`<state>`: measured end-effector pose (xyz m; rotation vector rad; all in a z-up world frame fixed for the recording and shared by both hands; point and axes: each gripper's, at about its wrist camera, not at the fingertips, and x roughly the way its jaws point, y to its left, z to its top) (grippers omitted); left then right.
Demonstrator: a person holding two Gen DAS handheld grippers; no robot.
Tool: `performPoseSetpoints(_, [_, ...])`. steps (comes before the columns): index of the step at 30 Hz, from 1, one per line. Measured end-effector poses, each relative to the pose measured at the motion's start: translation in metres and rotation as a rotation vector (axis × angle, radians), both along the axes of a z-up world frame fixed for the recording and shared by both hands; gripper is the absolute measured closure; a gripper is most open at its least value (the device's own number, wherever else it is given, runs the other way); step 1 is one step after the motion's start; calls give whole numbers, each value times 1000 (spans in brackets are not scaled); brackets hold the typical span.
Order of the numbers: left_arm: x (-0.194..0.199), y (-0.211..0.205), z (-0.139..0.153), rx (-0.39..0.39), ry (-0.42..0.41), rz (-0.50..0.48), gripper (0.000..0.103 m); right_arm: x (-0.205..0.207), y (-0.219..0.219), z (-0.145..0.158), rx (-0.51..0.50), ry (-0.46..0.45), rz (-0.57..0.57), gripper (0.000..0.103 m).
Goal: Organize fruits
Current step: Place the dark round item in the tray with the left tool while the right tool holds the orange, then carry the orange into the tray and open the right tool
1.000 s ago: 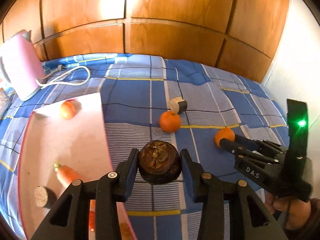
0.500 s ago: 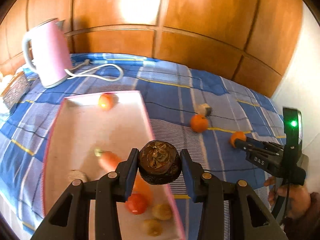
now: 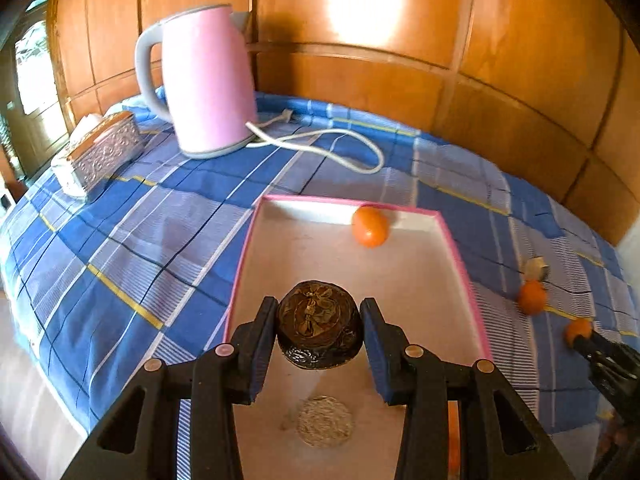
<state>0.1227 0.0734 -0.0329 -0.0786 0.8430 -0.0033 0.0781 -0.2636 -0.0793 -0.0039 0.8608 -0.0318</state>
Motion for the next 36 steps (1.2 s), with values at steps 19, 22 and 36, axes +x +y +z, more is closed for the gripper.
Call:
performPoseSetpoints(19, [-52,-7,1,-15,-21,-35,48,-5,7,6,23,-17,25,70])
performPoseSetpoints(22, [-58,1,2,-24,-26,-17,47,-7,12,10,58,-22,50,70])
performPoseSetpoints(36, [-72,48,3,-46,-36,101,46,-19,96,49,234,-54,340,70])
